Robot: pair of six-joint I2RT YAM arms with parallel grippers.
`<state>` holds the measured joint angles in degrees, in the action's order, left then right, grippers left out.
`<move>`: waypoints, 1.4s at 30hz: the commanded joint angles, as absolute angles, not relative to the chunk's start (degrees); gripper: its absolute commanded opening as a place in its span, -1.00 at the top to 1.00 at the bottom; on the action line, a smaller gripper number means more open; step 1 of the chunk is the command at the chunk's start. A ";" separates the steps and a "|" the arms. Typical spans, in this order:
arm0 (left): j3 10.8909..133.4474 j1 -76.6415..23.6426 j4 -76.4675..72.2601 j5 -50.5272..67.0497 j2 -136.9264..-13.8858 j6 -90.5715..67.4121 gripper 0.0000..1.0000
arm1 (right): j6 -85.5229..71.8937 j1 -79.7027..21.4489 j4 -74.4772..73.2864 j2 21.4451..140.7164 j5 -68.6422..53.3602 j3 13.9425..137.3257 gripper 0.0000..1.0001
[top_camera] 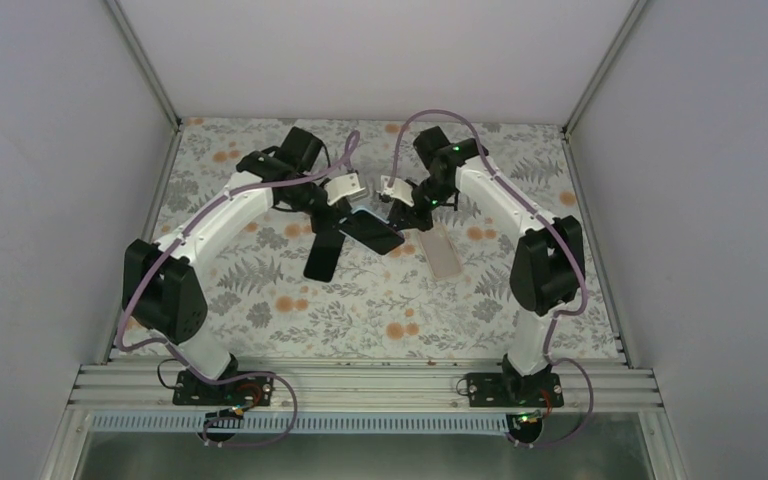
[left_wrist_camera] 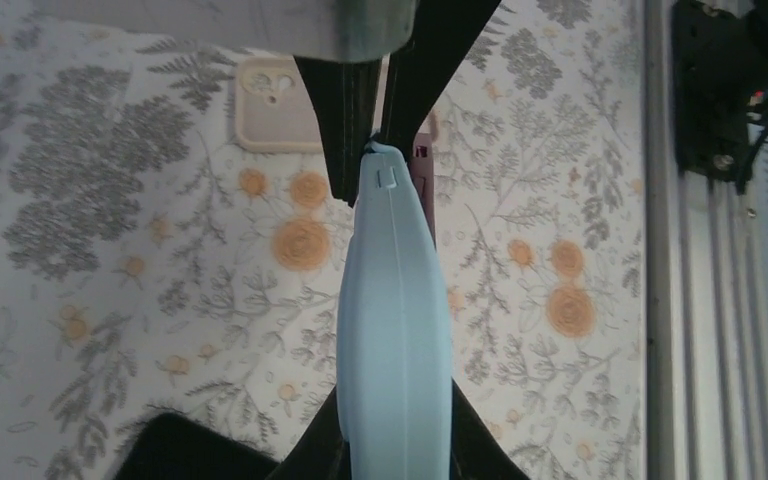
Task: Take the phone out of the phone case
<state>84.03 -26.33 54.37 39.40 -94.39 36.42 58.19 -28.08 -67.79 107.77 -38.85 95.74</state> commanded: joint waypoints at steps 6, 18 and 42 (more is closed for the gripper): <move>84.46 -26.02 17.79 18.16 -88.98 29.30 -0.76 | 47.21 -23.61 -66.01 104.95 -60.51 95.68 0.93; 78.96 -31.61 14.84 4.50 -79.62 29.47 -1.00 | 21.86 -11.77 -49.14 109.21 -56.23 100.86 0.93; 78.87 -44.65 -17.47 -15.85 -101.95 32.18 -1.00 | 3.30 -9.18 -33.27 112.38 -50.26 108.35 0.93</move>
